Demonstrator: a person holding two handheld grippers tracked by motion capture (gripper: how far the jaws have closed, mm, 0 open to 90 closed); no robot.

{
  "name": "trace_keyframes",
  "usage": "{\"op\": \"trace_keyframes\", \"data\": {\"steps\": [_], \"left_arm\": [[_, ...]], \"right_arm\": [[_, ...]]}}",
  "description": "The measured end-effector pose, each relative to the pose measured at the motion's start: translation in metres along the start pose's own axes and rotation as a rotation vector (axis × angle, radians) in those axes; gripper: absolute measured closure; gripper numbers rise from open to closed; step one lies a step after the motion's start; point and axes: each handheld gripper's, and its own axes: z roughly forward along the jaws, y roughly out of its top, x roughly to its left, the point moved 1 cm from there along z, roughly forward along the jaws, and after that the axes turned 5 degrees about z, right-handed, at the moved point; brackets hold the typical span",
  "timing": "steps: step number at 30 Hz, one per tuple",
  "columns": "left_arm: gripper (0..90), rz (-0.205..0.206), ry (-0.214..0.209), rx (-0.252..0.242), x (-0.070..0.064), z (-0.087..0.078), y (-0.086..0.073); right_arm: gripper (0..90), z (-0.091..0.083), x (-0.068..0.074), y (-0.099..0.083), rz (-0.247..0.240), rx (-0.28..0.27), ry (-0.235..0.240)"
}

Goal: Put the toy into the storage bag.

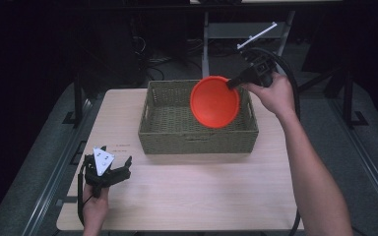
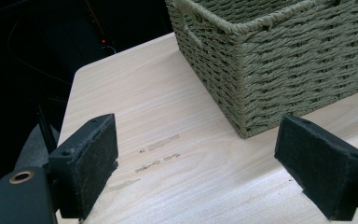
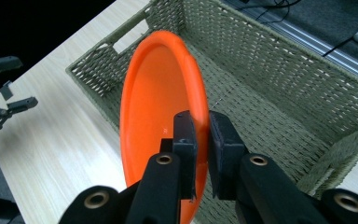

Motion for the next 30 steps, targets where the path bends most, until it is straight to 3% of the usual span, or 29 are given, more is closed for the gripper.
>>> {"op": "trace_keyframes", "data": {"steps": [10, 22, 30], "left_arm": [[12.8, -0.008, 0.001, 0.000, 0.000, 0.000, 0.000], [12.8, -0.006, -0.005, 0.000, -0.001, 0.000, -0.001], [12.8, -0.005, -0.005, 0.000, -0.001, 0.000, -0.001]], "right_arm": [[82.0, 0.006, -0.015, 0.001, 0.052, -0.012, 0.007], [82.0, 0.010, -0.034, -0.001, 0.098, -0.038, -0.018], [82.0, 0.019, -0.036, -0.001, 0.112, -0.033, -0.021]]}}
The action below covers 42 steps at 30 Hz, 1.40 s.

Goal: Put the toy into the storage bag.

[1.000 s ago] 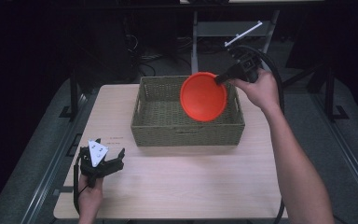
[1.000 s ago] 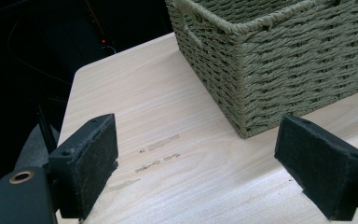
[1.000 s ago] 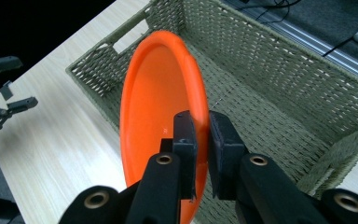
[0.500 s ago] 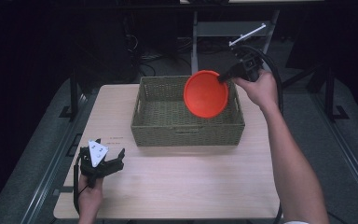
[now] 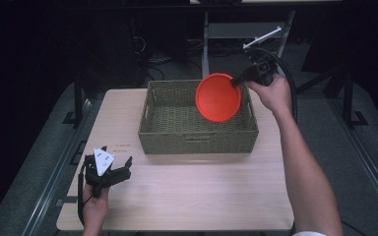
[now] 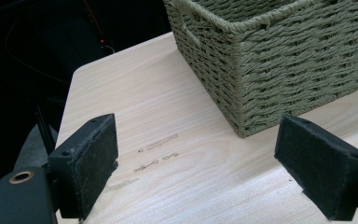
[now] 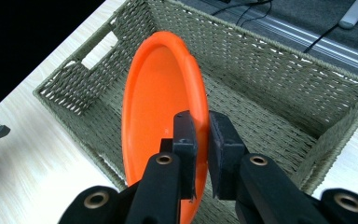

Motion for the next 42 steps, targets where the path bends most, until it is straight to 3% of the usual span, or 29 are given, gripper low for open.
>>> {"op": "trace_keyframes", "data": {"steps": [16, 29, 42], "left_arm": [[12.8, 0.000, -0.001, -0.004, 0.000, 0.000, 0.000], [12.8, 0.000, 0.000, -0.006, 0.000, 0.000, 0.000], [12.8, 0.001, 0.000, 0.001, 0.001, -0.001, 0.000]], "right_arm": [[81.9, 0.014, -0.005, 0.000, 0.019, 0.017, -0.004], [81.9, 0.036, -0.013, -0.009, 0.054, 0.033, 0.008], [81.8, 0.057, -0.018, -0.015, 0.070, 0.069, -0.020]]}}
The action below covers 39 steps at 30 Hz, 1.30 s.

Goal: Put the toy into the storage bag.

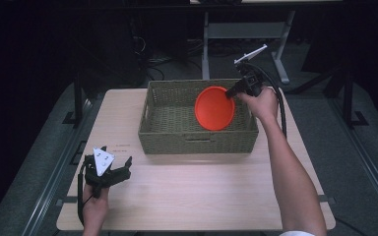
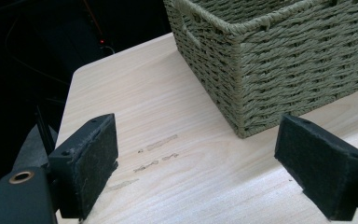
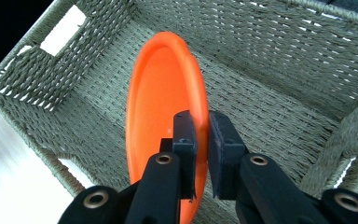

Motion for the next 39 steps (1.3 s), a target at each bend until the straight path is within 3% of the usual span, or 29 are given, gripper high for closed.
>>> {"op": "trace_keyframes", "data": {"steps": [21, 28, 39], "left_arm": [[12.7, 0.000, 0.002, 0.002, 0.001, 0.000, 0.000], [12.8, 0.001, 0.000, -0.001, 0.000, 0.000, 0.000], [12.8, 0.003, 0.000, 0.004, 0.000, 0.000, 0.000]], "right_arm": [[81.7, 0.026, -0.003, -0.007, 0.021, 0.047, -0.009], [81.6, 0.040, 0.001, -0.007, 0.009, 0.086, -0.043], [78.2, 0.049, -0.007, -0.013, 0.048, 0.113, -0.034]]}}
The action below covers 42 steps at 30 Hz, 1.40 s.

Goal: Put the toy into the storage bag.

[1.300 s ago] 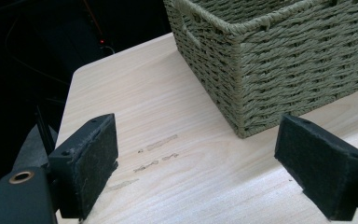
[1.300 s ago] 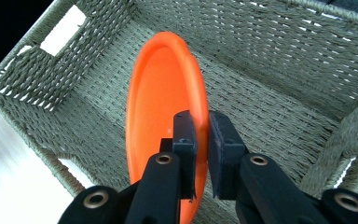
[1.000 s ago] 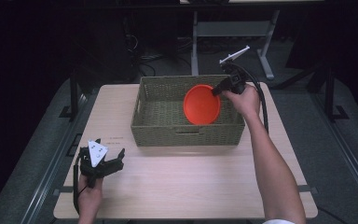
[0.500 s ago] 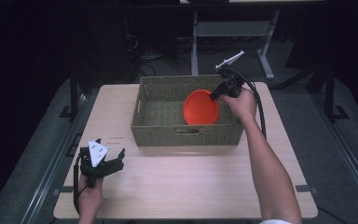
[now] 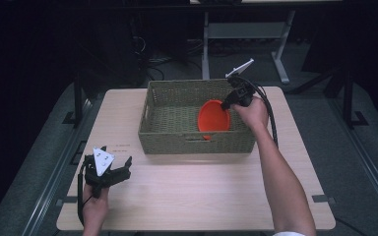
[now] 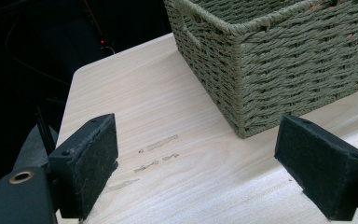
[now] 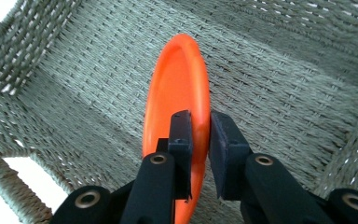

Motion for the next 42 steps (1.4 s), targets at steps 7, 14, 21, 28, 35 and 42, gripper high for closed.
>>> {"op": "trace_keyframes", "data": {"steps": [7, 14, 21, 28, 35, 42], "left_arm": [[12.8, 0.001, 0.002, -0.005, -0.001, 0.000, 0.001], [12.8, -0.003, 0.001, -0.010, -0.002, 0.000, 0.001], [12.8, 0.001, 0.002, -0.005, -0.003, 0.000, 0.002], [12.8, 0.003, 0.001, -0.003, -0.003, 0.000, 0.002], [12.8, 0.008, 0.001, -0.006, -0.003, 0.001, 0.002], [12.8, 0.005, 0.000, -0.003, -0.003, 0.000, 0.002]], "right_arm": [[76.2, -0.004, -0.006, -0.004, 0.006, 0.006, -0.044], [72.1, -0.015, -0.001, -0.005, 0.004, -0.033, -0.015], [66.9, -0.019, 0.005, -0.008, -0.008, -0.043, 0.013], [61.2, -0.022, 0.002, -0.012, -0.006, -0.048, 0.034], [55.4, -0.027, -0.005, -0.019, 0.005, -0.064, 0.071], [51.0, -0.027, -0.007, -0.021, 0.011, -0.064, 0.076]]}}
